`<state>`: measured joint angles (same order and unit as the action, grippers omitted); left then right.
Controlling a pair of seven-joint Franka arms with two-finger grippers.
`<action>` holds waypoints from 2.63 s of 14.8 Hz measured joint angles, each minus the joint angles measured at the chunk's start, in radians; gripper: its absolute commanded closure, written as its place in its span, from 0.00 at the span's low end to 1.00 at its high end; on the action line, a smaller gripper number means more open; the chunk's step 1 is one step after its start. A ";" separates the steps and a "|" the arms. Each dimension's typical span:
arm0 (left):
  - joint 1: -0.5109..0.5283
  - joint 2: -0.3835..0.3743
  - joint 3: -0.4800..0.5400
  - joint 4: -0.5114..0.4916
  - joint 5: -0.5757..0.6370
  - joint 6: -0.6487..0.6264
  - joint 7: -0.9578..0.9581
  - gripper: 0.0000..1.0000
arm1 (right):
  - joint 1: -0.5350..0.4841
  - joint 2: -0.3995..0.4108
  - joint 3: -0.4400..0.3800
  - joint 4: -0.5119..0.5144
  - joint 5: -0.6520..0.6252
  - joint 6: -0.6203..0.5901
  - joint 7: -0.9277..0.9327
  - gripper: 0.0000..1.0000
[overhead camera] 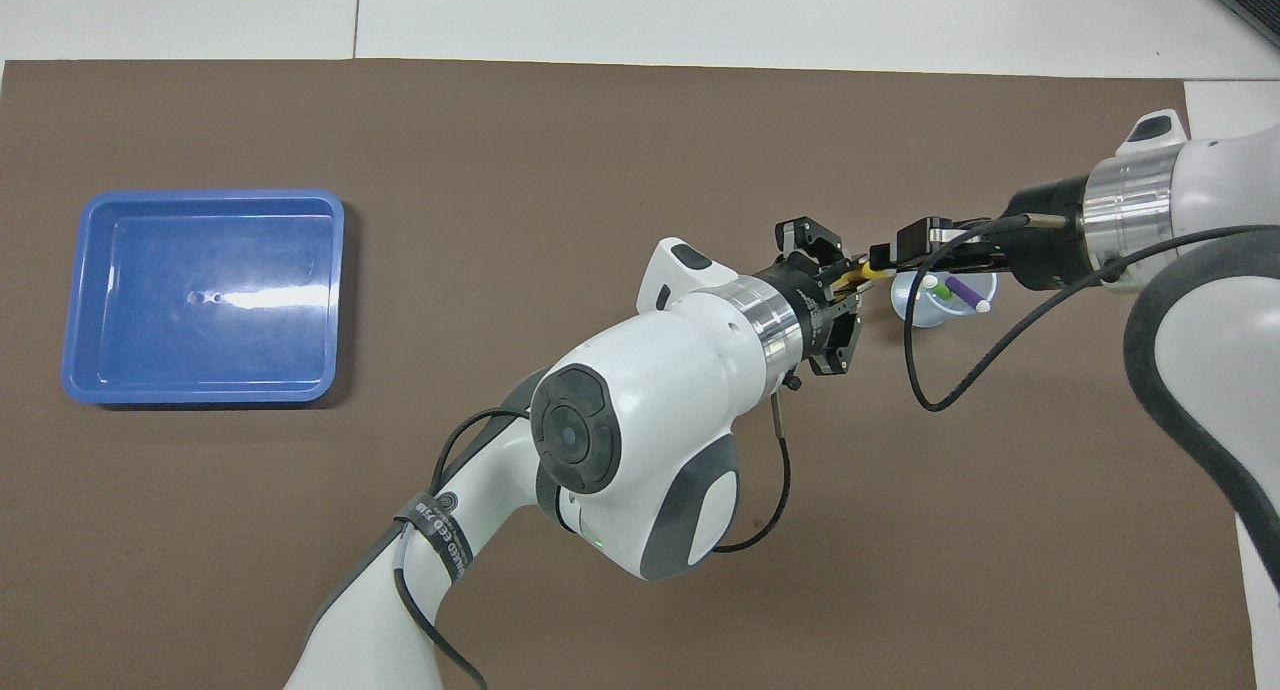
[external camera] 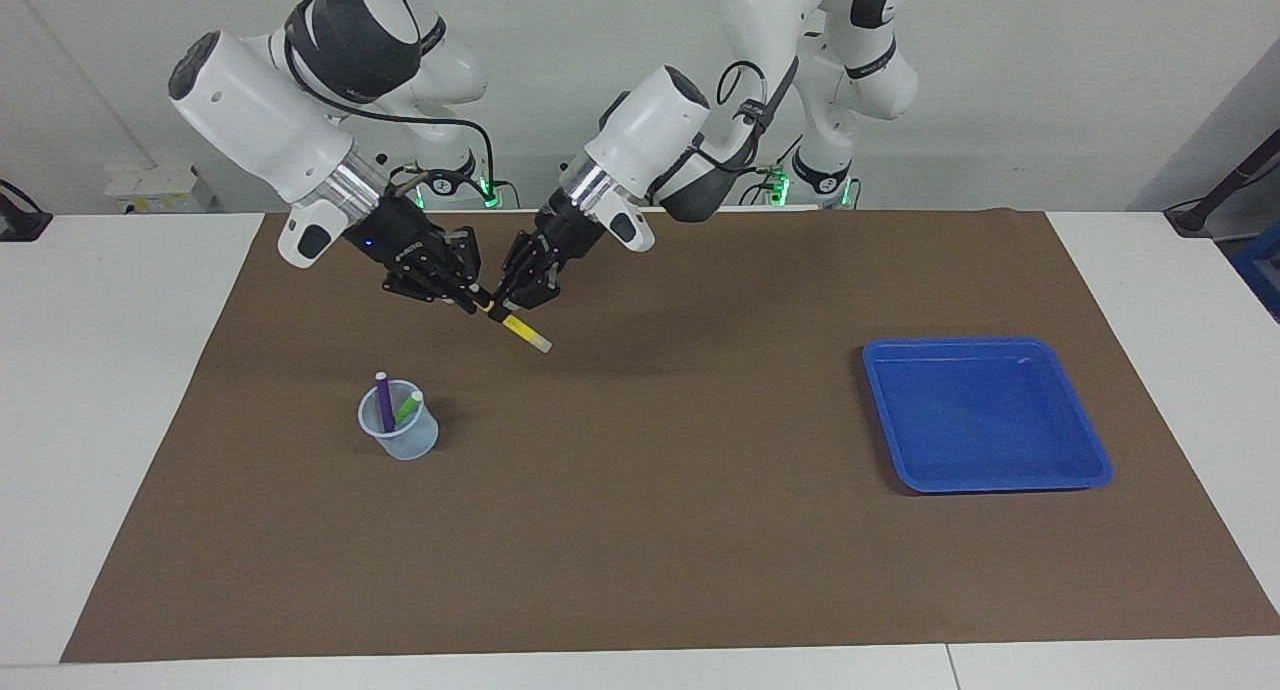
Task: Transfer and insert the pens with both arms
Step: 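Open the left gripper and carry the yellow pen toward the cup with the right gripper, then insert the yellow pen into the cup with the right gripper while the left gripper withdraws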
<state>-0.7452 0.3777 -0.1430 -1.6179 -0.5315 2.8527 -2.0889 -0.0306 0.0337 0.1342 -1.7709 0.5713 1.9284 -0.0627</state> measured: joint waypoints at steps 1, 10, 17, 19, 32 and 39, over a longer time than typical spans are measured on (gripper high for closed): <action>0.000 0.000 0.000 0.000 0.000 0.001 0.000 0.98 | 0.000 0.000 0.000 0.001 0.000 0.000 0.000 1.00; -0.009 0.000 -0.004 0.010 0.011 0.003 0.003 0.00 | 0.000 0.000 0.001 0.007 -0.001 0.000 0.000 1.00; 0.039 -0.024 0.019 0.009 0.011 -0.100 0.003 0.00 | 0.001 0.001 0.003 0.022 -0.147 -0.001 -0.023 1.00; 0.090 -0.044 0.022 0.008 0.011 -0.187 0.003 0.00 | -0.002 0.002 0.002 0.023 -0.197 -0.001 -0.057 1.00; 0.577 -0.138 0.030 -0.013 0.023 -0.758 0.428 0.00 | -0.088 0.074 -0.005 0.041 -0.512 0.042 -0.189 1.00; 0.716 -0.172 0.029 -0.015 0.233 -1.004 0.927 0.00 | -0.093 0.161 -0.003 0.038 -0.535 0.105 -0.192 0.67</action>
<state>-0.0293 0.2054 -0.1142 -1.6332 -0.2984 1.8492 -1.1624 -0.1238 0.1944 0.1317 -1.7328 0.0361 2.0330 -0.2548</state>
